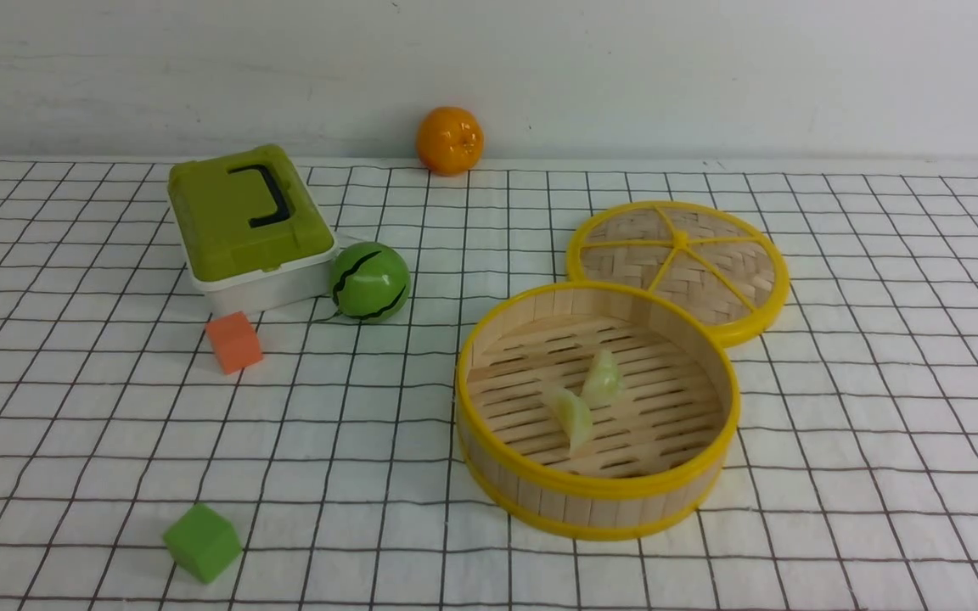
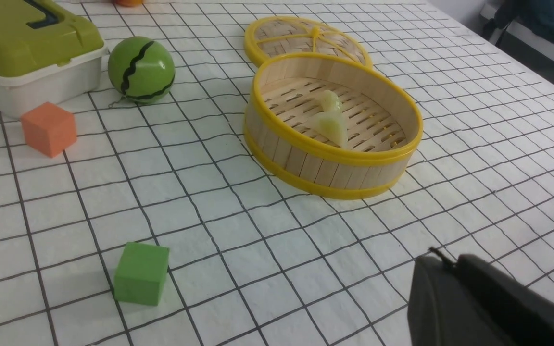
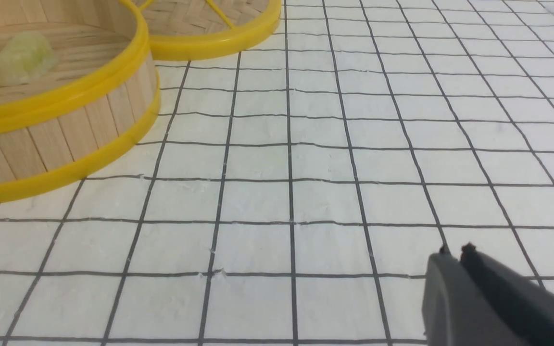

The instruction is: Put the dumplings into the steamer on the table with the white tablecloth.

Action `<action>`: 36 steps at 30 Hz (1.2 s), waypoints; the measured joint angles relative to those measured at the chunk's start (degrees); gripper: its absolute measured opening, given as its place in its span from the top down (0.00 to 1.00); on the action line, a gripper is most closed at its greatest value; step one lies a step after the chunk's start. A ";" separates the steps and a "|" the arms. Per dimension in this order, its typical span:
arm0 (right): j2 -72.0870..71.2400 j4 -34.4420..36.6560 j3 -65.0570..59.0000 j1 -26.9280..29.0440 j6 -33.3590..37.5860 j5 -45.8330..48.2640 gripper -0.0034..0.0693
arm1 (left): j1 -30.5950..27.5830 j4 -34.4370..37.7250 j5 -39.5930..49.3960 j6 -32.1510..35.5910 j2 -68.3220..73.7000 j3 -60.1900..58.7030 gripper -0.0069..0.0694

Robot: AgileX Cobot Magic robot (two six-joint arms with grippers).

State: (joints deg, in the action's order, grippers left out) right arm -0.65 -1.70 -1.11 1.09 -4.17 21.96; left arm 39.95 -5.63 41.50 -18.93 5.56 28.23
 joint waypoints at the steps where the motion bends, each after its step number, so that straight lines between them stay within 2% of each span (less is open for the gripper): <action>1: 0.00 0.00 0.00 0.00 0.00 0.00 0.91 | -0.27 0.00 -1.81 0.00 0.00 -0.54 0.87; 3: 0.00 0.00 0.00 0.00 0.00 0.00 0.90 | -1.55 -0.27 -5.74 0.51 0.00 -1.96 0.89; 7: 0.00 0.00 0.00 0.00 0.00 0.00 0.90 | -8.14 0.06 -16.10 3.08 0.00 -6.62 0.92; 9: 0.00 -0.05 0.00 0.00 0.00 0.00 0.89 | -14.99 1.53 -25.69 4.12 0.00 -11.28 0.93; 10: 0.00 -0.05 0.00 0.00 0.00 0.00 0.89 | -15.54 1.72 -26.48 4.12 0.00 -11.68 0.93; 11: 0.00 -0.05 0.00 0.00 0.00 0.00 0.89 | -19.37 3.12 -31.92 4.12 0.00 -14.45 0.93; 12: 0.00 -0.05 0.00 0.00 0.00 0.00 0.89 | -20.46 3.53 -33.44 4.12 0.00 -15.24 0.93; 14: 0.00 -0.05 0.00 0.00 0.00 0.00 0.88 | -27.68 5.62 -41.50 4.12 0.00 -20.45 0.93; 15: 0.00 -0.05 0.00 0.00 0.00 0.00 0.88 | -27.68 5.62 -42.12 4.12 0.00 -20.79 0.93; 16: 0.00 -0.05 0.00 0.00 0.00 0.00 0.88 | -31.04 5.18 -44.18 4.12 -0.15 -22.92 0.93; 21: 0.00 -0.05 0.00 0.00 0.00 0.00 0.87 | -36.02 2.08 -43.56 4.12 -3.45 -28.03 0.93; 32: 0.00 -0.04 0.00 0.00 0.00 0.00 0.85 | -40.30 2.80 -24.59 4.28 -6.07 -29.90 0.93; 36: 0.00 -0.04 0.00 0.00 0.00 0.00 0.85 | -42.44 3.05 -21.05 4.90 -6.07 -29.90 0.93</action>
State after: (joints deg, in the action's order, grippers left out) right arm -0.65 -1.74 -1.11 1.09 -4.17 21.96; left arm -2.49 -2.58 20.45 -14.02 -0.51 -1.67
